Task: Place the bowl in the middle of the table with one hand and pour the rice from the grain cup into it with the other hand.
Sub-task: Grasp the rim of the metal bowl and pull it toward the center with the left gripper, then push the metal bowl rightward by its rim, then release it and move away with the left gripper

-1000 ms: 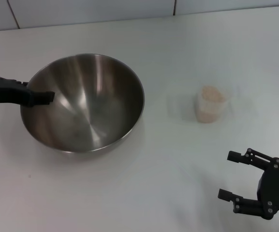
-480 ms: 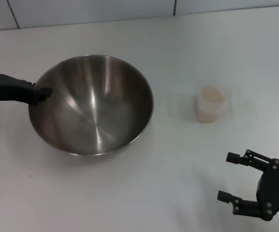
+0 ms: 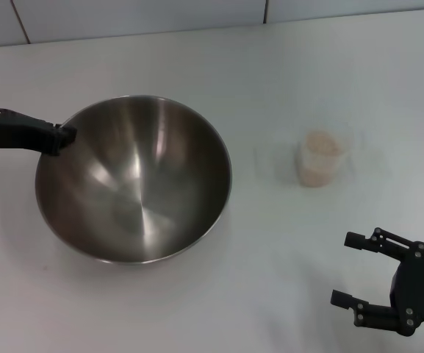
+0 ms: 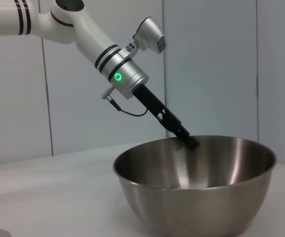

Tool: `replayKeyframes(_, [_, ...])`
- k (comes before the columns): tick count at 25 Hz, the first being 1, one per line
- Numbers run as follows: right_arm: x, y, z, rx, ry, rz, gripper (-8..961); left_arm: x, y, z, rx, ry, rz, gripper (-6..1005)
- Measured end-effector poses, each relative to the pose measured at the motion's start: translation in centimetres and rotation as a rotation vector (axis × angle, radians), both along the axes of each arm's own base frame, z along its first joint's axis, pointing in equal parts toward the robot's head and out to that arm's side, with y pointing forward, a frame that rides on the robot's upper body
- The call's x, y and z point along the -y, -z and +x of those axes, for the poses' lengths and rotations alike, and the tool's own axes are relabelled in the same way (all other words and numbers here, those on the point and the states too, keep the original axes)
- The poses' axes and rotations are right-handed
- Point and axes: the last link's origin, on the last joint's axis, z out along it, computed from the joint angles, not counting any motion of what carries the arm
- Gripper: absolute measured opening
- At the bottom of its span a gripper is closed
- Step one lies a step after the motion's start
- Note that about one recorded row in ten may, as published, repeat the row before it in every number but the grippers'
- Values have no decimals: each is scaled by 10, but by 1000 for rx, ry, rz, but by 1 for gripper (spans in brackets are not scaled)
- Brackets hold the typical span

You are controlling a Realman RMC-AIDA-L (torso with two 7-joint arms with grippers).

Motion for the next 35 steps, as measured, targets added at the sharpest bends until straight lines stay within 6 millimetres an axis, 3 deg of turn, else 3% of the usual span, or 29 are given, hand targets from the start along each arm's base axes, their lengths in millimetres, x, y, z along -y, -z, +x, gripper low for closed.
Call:
replayKeyframes(7, [-2,0,0,-1,1,-5,825,-14,-12,9,169,-33,-34,48])
replayKeyframes(15, [-4,2,-1,8,-3,-18,825,-27,-11,19,217,-20,-81,42])
replayKeyframes(22, [-5,3,-2,7,-6,-22,825,-42,14,34,174,13,-90,43])
replayKeyframes(27, [-5,3,-2,6,-7,-22,825,-49,28,32,126,7,-75,43])
replayKeyframes(35, [-5,3,-2,6,-6,-22,825,-45,33,25,102,31,-68,42])
